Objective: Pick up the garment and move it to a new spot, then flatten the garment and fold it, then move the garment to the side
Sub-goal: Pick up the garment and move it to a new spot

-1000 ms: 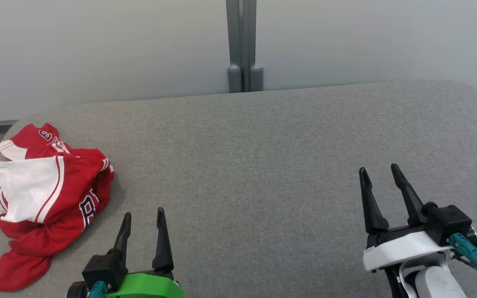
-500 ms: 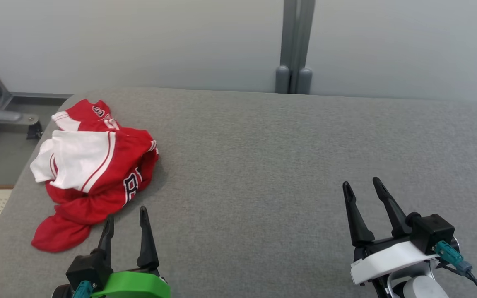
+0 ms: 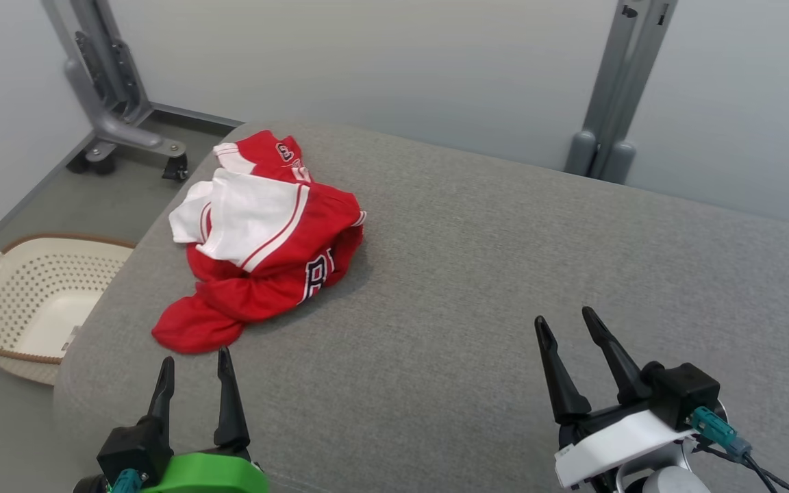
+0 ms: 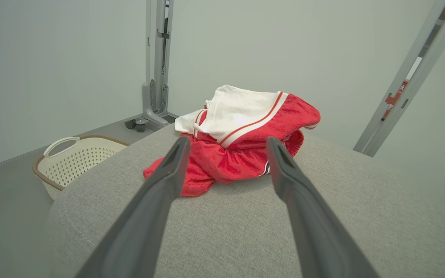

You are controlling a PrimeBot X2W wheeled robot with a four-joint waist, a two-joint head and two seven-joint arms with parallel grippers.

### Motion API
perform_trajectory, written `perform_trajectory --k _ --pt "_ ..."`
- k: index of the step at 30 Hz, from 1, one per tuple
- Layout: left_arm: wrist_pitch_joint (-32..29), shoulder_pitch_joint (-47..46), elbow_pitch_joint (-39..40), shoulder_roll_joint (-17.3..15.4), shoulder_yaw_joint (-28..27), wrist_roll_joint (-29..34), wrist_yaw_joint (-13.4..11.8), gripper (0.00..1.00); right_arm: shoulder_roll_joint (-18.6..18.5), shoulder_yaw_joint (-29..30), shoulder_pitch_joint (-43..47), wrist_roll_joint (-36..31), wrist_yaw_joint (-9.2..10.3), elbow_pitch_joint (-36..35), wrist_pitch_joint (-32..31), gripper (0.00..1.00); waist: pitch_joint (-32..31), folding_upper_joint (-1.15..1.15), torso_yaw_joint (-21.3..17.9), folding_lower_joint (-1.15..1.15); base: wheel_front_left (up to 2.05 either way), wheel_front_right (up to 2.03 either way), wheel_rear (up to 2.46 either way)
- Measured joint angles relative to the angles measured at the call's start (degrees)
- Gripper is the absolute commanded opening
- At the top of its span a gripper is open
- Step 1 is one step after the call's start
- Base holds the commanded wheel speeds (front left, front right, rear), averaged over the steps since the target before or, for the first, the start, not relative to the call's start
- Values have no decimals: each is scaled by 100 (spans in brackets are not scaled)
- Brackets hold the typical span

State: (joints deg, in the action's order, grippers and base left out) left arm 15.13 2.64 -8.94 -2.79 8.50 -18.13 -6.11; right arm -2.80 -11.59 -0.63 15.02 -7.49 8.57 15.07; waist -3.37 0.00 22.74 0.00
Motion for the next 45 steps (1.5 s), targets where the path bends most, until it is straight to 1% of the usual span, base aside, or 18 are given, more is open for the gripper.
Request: perform_trajectory --k 4,7,14,18,21,23,28,30,32,36,40,43,45 --pt "0 40 15 0 -58 20 14 100 3 -105 -12 13 0 21 0 100 -8 0 301 0 0 0 0" --pt "0 48 46 0 -100 33 13 100 4 -134 -80 18 0 41 0 100 12 0 456 0 0 0 0" --pt "0 49 41 0 -172 65 36 100 1 -97 -91 43 0 48 -1 100 72 0 530 0 0 0 0" --pt "0 5 -82 -2 -392 159 152 100 7 -22 -96 -21 0 8 -1 100 147 0 459 0 0 0 0" --pt "-1 -195 -200 -32 -572 320 271 100 4 4 -222 -166 1 -79 0 100 283 0 383 0 0 0 0" --pt "0 -404 -301 -78 -648 392 382 100 10 46 -343 -280 0 -163 0 100 410 0 326 0 0 0 0" --pt "-1 -1213 -766 -335 -624 482 737 100 8 249 -626 -647 0 -364 0 100 840 0 165 0 0 0 0" --pt "-204 -1593 -1027 -470 -608 477 857 100 7 321 -748 -770 0 -434 0 100 1020 0 103 0 0 0 0" --pt "-500 -2015 -1287 -667 -561 458 993 100 7 367 -859 -888 0 -489 -1 100 1220 0 27 0 0 0 0" --pt "-1143 -2891 -1702 -921 -413 298 1221 100 5 443 -1013 -1110 0 -582 -3 100 1589 0 -125 0 0 0 0" --pt "-1678 -3633 -2004 -1067 -259 -36 1316 100 -25 486 -1082 -1185 0 -653 -37 100 1906 0 -275 0 0 0 0" --pt "-2091 -4063 -2254 -1269 40 -105 1341 100 -56 482 -1155 -1207 0 -717 -47 100 2122 0 -395 0 0 0 0" --pt "-2337 -4301 -2404 -1378 238 -297 1343 100 -73 490 -1162 -1207 0 -747 -65 100 2258 0 -485 0 0 0 0"
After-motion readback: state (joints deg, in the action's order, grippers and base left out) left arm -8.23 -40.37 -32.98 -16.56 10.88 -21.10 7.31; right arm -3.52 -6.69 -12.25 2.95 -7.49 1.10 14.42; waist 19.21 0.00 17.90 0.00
